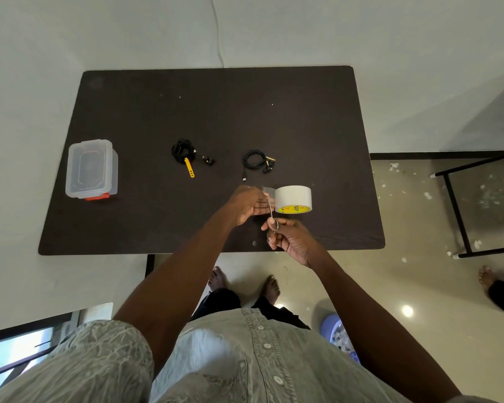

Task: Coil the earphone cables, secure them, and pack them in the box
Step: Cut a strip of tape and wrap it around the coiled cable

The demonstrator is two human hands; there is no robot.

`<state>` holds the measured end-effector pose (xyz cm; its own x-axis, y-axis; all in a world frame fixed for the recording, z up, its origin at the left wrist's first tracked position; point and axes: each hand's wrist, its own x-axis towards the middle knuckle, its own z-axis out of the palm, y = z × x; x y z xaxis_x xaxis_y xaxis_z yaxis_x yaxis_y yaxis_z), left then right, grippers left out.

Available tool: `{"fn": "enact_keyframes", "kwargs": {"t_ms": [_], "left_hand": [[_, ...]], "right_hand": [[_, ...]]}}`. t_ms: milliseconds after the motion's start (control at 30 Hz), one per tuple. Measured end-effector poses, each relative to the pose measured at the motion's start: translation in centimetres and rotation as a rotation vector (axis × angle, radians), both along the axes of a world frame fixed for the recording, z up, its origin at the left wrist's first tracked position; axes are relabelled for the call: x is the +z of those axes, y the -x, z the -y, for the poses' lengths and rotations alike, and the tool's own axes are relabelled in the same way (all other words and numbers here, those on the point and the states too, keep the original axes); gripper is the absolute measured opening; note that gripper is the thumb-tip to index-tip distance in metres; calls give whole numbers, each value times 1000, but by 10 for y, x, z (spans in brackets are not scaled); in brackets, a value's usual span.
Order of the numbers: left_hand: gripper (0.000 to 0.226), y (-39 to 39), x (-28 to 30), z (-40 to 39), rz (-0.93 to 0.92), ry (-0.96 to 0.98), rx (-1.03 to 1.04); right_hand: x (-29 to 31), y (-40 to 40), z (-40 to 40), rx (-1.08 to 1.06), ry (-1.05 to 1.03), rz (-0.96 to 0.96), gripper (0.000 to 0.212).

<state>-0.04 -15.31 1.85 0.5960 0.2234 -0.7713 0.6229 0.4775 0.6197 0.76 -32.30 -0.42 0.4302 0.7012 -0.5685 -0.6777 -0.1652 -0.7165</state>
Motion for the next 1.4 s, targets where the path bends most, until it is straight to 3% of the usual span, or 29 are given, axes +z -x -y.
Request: {"fn": "enact_keyframes", "kwargs": {"t_ms": [300,1400], "left_hand": [[9,1,2,2,23,32,-4],[10,0,4,4,14,33,17]], "right_hand": [[-2,3,6,12,-68,-109,43],[-3,-1,3,-18,3,-25,21]]}}
